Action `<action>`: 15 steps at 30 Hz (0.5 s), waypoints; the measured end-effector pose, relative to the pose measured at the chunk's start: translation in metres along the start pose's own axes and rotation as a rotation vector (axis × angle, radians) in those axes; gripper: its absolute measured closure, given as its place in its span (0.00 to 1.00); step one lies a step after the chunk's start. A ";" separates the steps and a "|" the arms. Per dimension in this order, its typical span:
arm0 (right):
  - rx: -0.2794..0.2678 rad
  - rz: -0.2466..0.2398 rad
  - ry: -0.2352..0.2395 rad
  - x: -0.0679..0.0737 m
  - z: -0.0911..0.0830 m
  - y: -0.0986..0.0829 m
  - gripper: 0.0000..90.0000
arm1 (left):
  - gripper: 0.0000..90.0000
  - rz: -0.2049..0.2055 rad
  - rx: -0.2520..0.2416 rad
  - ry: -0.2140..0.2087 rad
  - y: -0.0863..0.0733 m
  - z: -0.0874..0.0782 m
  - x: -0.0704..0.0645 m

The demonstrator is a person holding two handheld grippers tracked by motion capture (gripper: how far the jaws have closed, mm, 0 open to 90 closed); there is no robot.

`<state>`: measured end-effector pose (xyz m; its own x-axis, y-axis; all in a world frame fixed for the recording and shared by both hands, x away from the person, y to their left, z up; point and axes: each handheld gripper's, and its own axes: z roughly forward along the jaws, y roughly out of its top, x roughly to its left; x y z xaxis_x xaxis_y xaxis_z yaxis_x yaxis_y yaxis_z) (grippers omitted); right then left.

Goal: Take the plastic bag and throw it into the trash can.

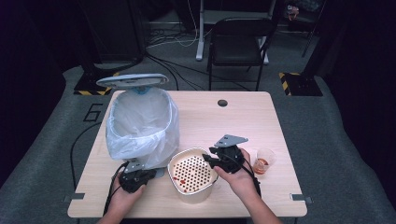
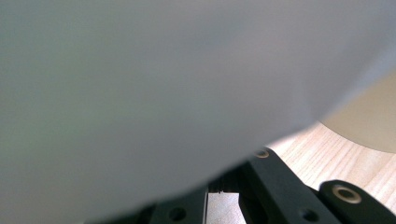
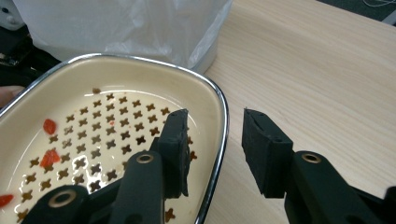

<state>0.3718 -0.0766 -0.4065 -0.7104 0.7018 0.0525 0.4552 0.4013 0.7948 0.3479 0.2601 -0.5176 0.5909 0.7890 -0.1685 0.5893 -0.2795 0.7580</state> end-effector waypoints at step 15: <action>0.039 0.008 0.019 -0.003 0.006 -0.010 0.86 | 1.00 0.006 0.000 -0.004 0.000 0.000 0.000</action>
<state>0.3727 -0.0794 -0.4186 -0.7162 0.6943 0.0707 0.4815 0.4182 0.7702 0.3482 0.2599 -0.5174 0.5970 0.7848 -0.1663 0.5856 -0.2847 0.7589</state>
